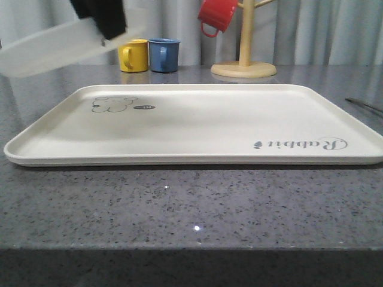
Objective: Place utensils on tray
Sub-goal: 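Reach the left gripper to the white plate and grasp its rim, then carry the white plate onto the tray and lower it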
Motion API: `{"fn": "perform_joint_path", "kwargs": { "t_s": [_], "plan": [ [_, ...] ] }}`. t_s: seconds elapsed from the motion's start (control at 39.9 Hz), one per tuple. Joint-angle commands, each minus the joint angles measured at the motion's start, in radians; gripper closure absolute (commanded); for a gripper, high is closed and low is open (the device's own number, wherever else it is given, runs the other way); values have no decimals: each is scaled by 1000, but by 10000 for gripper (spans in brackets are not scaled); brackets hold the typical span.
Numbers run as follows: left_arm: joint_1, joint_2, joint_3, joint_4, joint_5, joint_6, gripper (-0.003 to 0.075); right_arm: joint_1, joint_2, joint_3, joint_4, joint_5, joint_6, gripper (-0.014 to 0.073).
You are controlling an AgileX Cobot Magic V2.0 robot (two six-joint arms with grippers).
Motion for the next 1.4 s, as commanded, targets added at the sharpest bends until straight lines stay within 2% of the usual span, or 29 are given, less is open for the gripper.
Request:
{"fn": "perform_joint_path", "kwargs": {
  "t_s": [0.0, 0.25, 0.43, 0.75, 1.18, 1.25, 1.38],
  "plan": [
    [-61, 26, -50, 5, -58, -7, 738, -6, 17, -37, -14, -87, -8, -62],
    [-114, 216, -191, 72, -44, -7, 738, -6, 17, -37, -14, -87, -8, -62],
    [-114, 270, -239, 109, 9, -7, 738, -6, 17, -37, -14, -87, -8, -62],
    [-117, 271, -239, -50, 42, -7, 738, -6, 17, -37, -14, -87, -8, -62],
    [-118, 278, -239, -66, 42, -7, 735, -6, 17, -37, -14, -86, -8, -62],
    [-118, 280, -239, -73, 42, -7, 716, -6, 17, -37, -14, -86, -8, -62],
    [-118, 282, -239, -73, 42, -7, 629, -6, 17, -37, -14, -86, -8, -62]
  ]
}}
